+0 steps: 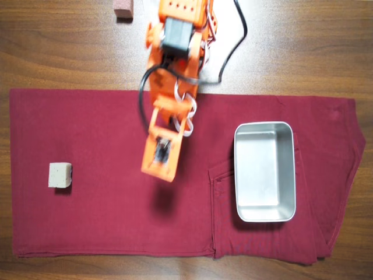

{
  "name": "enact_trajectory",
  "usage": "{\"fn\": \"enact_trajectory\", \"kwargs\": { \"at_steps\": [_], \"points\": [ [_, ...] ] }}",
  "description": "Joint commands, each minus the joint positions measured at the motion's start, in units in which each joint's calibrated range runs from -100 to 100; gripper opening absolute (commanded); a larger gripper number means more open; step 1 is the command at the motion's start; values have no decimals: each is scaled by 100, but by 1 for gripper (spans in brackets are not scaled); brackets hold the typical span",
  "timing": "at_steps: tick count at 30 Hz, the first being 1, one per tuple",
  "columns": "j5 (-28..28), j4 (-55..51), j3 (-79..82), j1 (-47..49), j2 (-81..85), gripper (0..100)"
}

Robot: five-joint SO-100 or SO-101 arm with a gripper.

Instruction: Grab the cube

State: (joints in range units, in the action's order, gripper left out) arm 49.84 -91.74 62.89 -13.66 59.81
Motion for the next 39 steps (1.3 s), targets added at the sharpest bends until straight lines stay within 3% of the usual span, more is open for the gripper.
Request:
{"fn": "enact_trajectory", "kwargs": {
  "at_steps": [1,4,8,16,32,33,35,36,39],
  "points": [
    [127,-144,-2898,-1024,-2159,22],
    [200,-439,-5147,-1887,-4112,28],
    [234,-467,-6676,-2943,-5568,31],
    [371,1451,-7204,-4661,-7015,41],
    [-29,2115,-8387,-4440,-9119,43],
    [-39,2180,-8387,-4421,-9181,41],
    [-132,2327,-8397,-4363,-9270,12],
    [-171,2392,-8397,-4335,-9296,2],
    [-181,2512,-8397,-4296,-9341,0]
  ]
}}
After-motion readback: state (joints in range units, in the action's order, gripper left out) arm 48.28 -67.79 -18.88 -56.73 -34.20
